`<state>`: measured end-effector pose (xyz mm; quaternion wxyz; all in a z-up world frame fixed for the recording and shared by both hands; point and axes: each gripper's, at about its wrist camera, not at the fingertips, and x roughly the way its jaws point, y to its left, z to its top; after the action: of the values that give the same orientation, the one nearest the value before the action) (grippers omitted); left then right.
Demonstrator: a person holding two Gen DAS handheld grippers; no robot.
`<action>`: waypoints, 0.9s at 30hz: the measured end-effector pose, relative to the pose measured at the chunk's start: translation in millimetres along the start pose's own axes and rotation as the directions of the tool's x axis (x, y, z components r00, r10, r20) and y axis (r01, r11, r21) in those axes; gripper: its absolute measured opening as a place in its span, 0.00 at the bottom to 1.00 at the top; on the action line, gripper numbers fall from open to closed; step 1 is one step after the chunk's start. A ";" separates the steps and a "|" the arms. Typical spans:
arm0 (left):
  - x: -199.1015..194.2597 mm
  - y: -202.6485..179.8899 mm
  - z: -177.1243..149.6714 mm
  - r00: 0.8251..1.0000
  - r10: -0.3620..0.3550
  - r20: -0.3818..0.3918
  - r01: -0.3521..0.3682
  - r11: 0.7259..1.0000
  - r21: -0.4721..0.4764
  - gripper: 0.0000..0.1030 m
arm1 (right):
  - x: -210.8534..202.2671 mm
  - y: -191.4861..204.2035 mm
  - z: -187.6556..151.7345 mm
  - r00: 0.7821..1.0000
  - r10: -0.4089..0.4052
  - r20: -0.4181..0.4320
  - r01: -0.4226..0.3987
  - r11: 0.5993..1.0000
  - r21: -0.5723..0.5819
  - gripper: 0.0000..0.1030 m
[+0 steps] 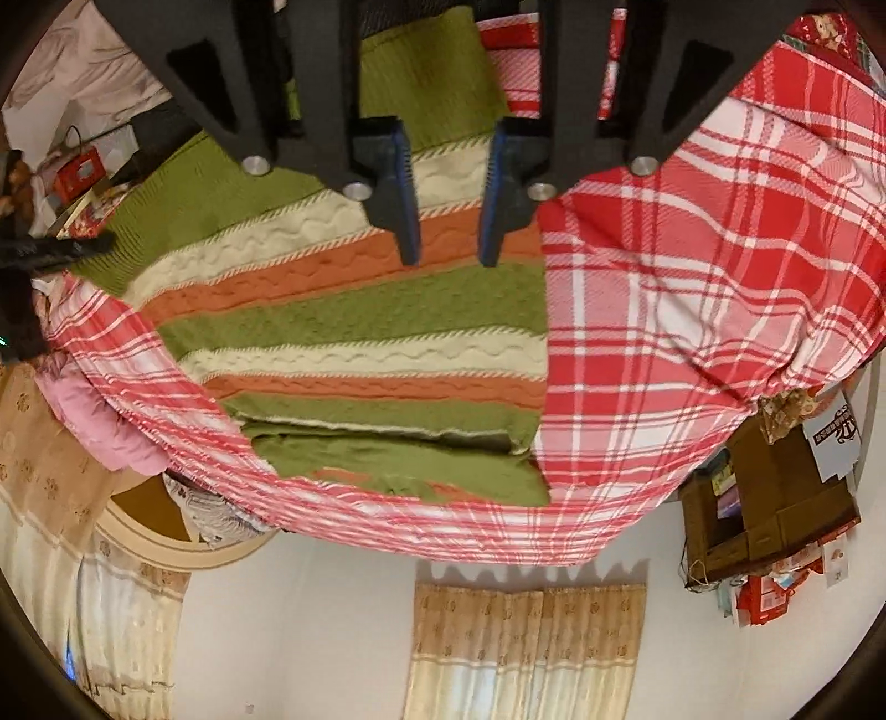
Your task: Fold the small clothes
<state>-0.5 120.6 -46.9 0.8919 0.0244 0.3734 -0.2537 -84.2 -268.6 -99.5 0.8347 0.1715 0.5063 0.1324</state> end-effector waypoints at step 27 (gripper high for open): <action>1.6 13.8 -1.3 1.000 0.025 0.000 -0.025 0.998 -0.060 0.43 | 51.5 -28.6 -2.1 0.999 0.054 -0.001 -0.053 0.982 0.181 0.22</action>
<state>6.1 132.2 -51.0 0.8957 0.0020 0.3801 -0.2310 -61.4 -273.9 -153.6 0.8104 0.2596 0.5138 0.1087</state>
